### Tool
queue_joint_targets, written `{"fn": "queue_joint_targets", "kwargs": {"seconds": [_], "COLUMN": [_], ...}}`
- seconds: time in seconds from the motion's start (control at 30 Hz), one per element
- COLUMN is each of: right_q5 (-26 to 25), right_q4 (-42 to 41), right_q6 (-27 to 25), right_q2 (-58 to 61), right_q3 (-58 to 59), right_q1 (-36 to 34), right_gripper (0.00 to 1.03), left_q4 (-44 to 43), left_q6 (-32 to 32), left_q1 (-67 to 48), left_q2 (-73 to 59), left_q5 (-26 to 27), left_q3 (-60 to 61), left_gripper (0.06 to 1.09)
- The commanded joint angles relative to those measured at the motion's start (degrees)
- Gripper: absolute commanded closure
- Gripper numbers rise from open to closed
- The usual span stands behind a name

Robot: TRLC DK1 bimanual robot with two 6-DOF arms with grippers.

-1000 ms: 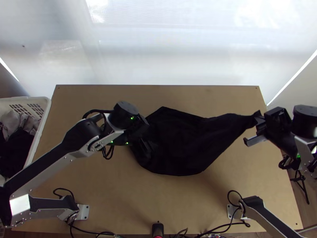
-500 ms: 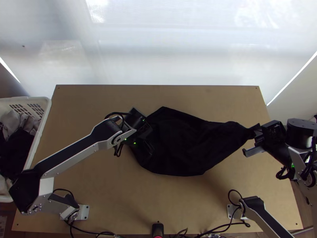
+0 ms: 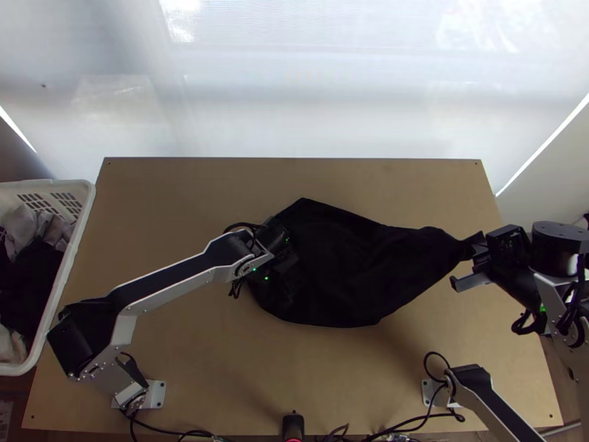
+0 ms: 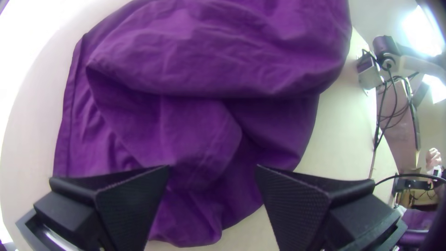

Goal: Fold the t-shirt

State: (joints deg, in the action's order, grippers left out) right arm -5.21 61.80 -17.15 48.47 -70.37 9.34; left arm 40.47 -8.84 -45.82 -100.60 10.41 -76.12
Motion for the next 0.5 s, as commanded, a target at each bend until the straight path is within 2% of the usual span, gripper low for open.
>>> {"fn": "queue_joint_targets", "kwargs": {"seconds": [0.0, 0.1, 0.2, 0.27, 0.4, 0.47], "right_q5": [-0.1, -0.1, 0.0, 0.0, 0.0, -0.1], "right_q4": [0.3, 0.3, 0.3, 0.3, 0.3, 0.3], "right_q6": [0.4, 0.5, 0.8, 0.9, 0.9, 0.9], "right_q2": [0.0, 0.0, 0.0, 0.0, 0.0, 0.0], "right_q3": [0.1, 0.0, 0.1, 0.1, -0.4, -0.4], "right_q1": [-0.1, -0.1, -0.1, -0.1, -0.1, -0.1], "right_gripper": [1.00, 1.00, 1.00, 1.00, 1.00, 1.00], "left_q4": [-1.8, -2.3, -3.6, -4.8, -6.5, -7.0], "left_q6": [-0.1, 0.1, 0.2, 0.3, 0.4, 0.4], "left_q1": [-0.7, -0.5, 0.2, 0.7, 1.4, 1.4], "left_q2": [-3.1, -3.6, -4.5, -5.0, -5.6, -5.7], "left_q5": [-1.1, -1.1, -1.5, -2.1, -2.5, -3.4], "left_q3": [-0.2, -0.2, -0.1, -0.1, -0.2, -0.4], "left_gripper": [0.22, 0.38, 0.45, 0.53, 0.74, 0.88]}}
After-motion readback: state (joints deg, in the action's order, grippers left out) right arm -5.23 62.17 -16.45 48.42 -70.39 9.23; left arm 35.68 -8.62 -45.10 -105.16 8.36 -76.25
